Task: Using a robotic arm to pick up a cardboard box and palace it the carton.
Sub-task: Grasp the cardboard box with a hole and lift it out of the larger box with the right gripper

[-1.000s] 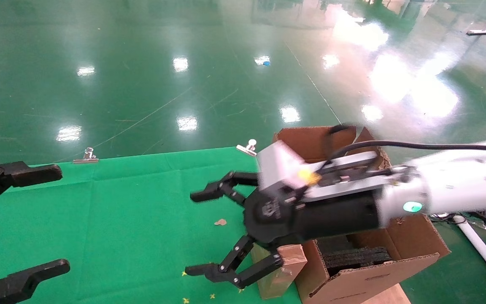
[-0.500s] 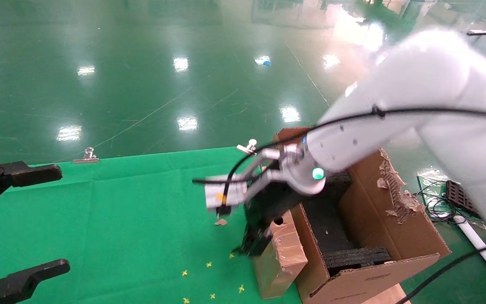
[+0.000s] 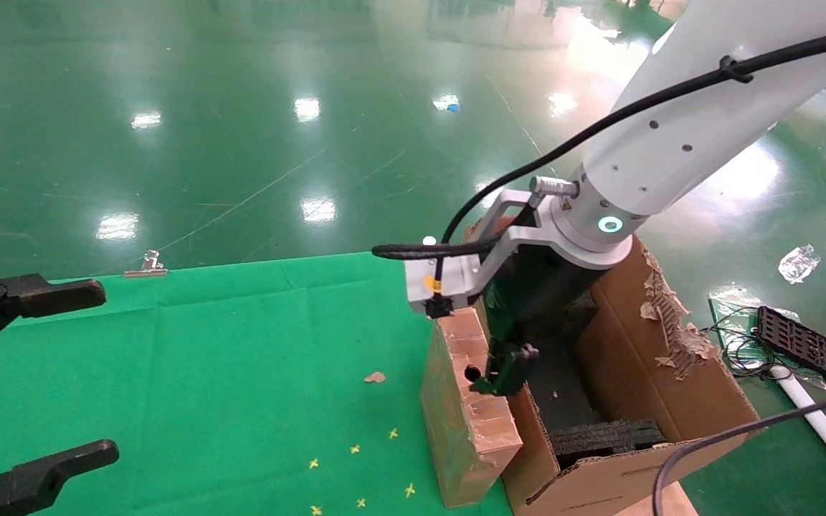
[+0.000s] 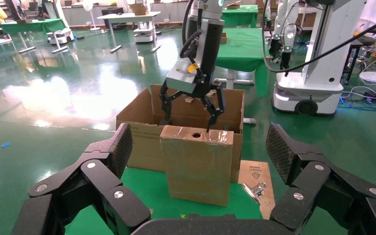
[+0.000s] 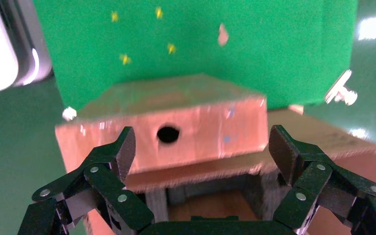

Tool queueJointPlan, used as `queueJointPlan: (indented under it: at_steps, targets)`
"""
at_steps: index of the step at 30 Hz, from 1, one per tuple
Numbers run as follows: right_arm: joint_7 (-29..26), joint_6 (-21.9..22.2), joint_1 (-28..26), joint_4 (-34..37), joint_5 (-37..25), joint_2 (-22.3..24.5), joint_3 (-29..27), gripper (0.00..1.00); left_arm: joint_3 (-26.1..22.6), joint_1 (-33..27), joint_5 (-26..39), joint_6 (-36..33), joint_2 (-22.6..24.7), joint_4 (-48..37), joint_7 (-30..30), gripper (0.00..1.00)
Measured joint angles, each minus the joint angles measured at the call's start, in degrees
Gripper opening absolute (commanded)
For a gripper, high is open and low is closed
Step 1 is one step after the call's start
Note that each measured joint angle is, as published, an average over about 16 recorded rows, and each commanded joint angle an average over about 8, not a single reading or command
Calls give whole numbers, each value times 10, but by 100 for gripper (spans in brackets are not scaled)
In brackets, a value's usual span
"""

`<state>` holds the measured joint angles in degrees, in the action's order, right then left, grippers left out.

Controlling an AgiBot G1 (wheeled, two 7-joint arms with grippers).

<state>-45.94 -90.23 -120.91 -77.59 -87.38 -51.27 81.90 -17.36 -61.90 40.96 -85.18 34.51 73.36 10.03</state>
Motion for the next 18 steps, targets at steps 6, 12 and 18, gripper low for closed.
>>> queueJointPlan:
  at_steps: [6,12,18]
  targets:
    - [-9,9,-19,0,24,-2,57,100,0,0,0,0,0,0,0,100]
    - [-20,18,-27,0,38,-5,88,100,0,0,0,0,0,0,0,100]
    - [-34,24,-38,1,44,-5,103,100,0,0,0,0,0,0,0,100]
